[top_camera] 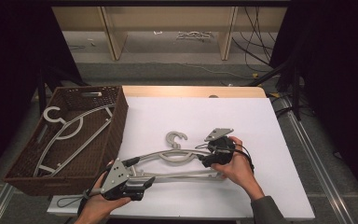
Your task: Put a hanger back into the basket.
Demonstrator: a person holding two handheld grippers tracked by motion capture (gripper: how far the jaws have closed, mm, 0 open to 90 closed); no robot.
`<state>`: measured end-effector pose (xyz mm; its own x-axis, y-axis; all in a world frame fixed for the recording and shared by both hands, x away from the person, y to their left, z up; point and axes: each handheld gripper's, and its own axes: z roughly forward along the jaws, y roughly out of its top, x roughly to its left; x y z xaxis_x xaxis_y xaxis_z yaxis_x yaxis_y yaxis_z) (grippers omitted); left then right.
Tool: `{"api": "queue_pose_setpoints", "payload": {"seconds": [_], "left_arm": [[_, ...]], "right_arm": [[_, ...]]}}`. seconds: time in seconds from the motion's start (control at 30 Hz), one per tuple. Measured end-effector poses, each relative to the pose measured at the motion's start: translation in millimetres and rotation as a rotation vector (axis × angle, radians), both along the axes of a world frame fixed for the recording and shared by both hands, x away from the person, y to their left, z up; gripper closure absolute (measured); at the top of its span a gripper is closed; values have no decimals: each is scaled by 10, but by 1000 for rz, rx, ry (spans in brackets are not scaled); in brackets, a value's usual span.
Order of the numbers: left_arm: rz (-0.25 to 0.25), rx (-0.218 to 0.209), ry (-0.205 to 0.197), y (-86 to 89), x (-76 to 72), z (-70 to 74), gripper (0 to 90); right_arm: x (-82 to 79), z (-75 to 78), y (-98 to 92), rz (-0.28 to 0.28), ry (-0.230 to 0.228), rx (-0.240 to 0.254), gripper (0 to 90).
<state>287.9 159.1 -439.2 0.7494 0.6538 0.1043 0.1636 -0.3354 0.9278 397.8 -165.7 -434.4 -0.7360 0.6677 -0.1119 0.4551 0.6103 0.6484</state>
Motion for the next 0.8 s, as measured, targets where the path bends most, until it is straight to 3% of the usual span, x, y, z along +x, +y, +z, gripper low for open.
{"api": "queue_pose_setpoints", "payload": {"seconds": [0.1,0.17,0.27,0.3,0.33,0.37,0.63,0.8], "left_arm": [[-6,19,-4,-12,-6,-12,201],[-6,20,-4,-13,-2,-13,202],[-4,20,1,-16,2,-16,205],[-2,27,5,-13,11,-21,205],[-2,27,5,-13,11,-21,206],[2,29,12,-13,16,-28,206],[-1,43,13,-4,24,-28,210],[-1,39,12,6,31,-28,211]], "right_arm": [[47,-53,26,16,47,-42,336],[89,-84,45,23,28,-51,375],[127,-101,56,43,41,-63,416],[176,-127,56,94,64,-101,468],[176,-127,56,94,64,-101,468],[222,-169,50,106,94,-118,472],[381,-233,84,155,135,-115,553],[424,-262,189,195,172,-163,575]]}}
